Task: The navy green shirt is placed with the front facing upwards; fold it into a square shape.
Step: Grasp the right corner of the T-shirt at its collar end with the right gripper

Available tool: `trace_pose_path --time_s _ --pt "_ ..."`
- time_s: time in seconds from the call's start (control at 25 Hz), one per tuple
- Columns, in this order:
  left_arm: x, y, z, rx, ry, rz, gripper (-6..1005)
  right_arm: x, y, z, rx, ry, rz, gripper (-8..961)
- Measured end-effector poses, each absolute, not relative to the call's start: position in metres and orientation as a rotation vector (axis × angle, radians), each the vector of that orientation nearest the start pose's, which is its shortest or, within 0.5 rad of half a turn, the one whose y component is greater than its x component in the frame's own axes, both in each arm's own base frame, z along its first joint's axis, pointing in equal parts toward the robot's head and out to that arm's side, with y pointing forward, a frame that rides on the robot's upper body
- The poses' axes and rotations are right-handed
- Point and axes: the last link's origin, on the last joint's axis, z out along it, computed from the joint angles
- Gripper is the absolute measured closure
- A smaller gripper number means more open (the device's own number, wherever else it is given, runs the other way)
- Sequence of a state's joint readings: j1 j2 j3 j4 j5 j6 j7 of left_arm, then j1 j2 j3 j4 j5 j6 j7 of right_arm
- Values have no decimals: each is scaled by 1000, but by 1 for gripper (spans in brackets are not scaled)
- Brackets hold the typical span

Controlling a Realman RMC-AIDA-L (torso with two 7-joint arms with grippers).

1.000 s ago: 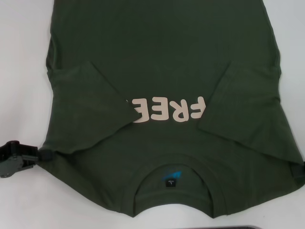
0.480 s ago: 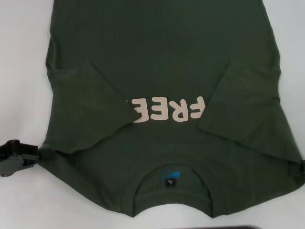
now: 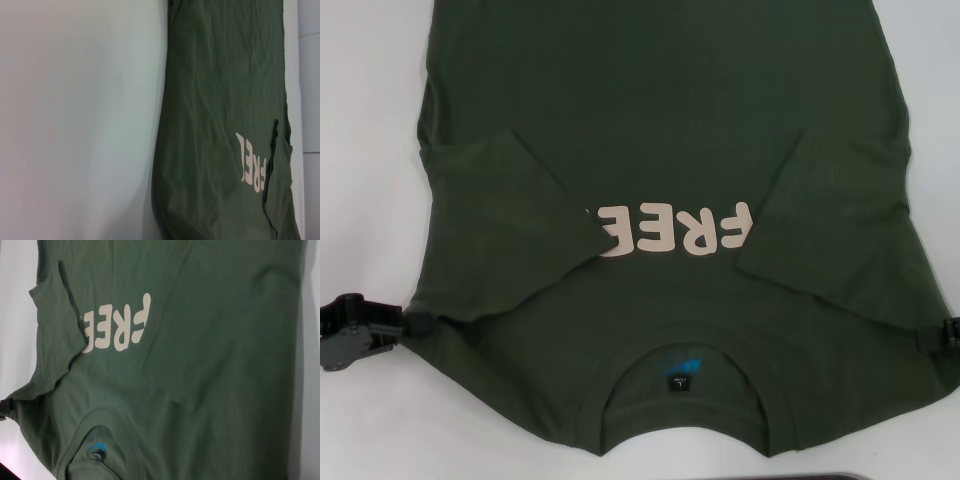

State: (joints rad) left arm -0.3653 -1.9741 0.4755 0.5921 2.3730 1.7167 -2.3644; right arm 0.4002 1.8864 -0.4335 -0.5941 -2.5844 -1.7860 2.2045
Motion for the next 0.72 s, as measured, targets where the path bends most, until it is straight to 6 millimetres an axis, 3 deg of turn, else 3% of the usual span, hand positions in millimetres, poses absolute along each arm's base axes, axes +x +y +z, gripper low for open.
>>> trace_pose_path --time_s 0.72 --pt "-358 243 30 2063 2323 514 947 378 234 65 -2237 2141 187 181"
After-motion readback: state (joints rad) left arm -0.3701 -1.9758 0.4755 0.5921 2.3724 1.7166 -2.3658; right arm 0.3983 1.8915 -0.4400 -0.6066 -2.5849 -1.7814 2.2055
